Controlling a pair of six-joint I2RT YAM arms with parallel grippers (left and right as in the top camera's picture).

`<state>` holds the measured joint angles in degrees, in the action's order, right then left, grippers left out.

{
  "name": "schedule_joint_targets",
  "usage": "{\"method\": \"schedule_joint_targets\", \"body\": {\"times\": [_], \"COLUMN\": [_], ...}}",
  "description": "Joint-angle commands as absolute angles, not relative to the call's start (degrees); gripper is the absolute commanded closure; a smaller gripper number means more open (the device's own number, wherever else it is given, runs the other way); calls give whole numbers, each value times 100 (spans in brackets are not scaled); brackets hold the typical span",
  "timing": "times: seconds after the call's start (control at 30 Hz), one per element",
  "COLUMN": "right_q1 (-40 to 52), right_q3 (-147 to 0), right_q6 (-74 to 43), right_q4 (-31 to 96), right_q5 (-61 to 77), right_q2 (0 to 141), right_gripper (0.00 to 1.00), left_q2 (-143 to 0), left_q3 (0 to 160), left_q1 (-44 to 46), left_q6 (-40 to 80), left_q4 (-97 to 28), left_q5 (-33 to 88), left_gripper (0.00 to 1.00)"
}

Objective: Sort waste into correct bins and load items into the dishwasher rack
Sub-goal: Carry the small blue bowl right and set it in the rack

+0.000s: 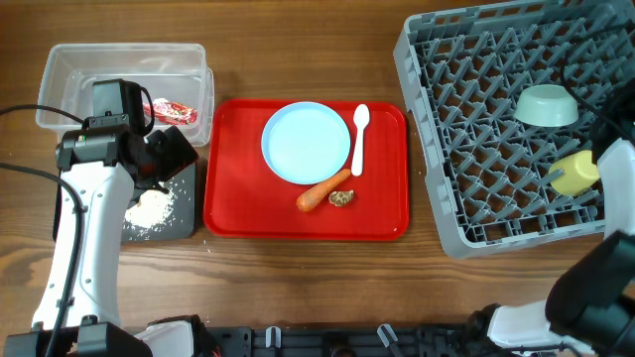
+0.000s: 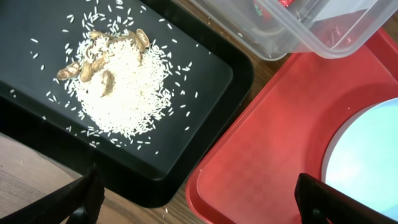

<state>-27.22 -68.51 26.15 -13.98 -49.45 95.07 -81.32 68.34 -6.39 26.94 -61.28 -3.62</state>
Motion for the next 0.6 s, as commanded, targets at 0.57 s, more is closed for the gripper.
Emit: {"method": "schedule_joint_targets", "body": {"times": [0.57], "right_q1": [-2617], "right_q3": [-6855], "right_q6": [2373], "right_q4": [-1297], "right_q5": [-5251], "right_q2": [10836], "right_gripper": [96], "left_q2": [-8058], "left_q3": [6864], "left_q1": [-672], "left_q6": [2770], "left_q4": [-6018], "left_q5": [-261], "left_gripper": [0]}}
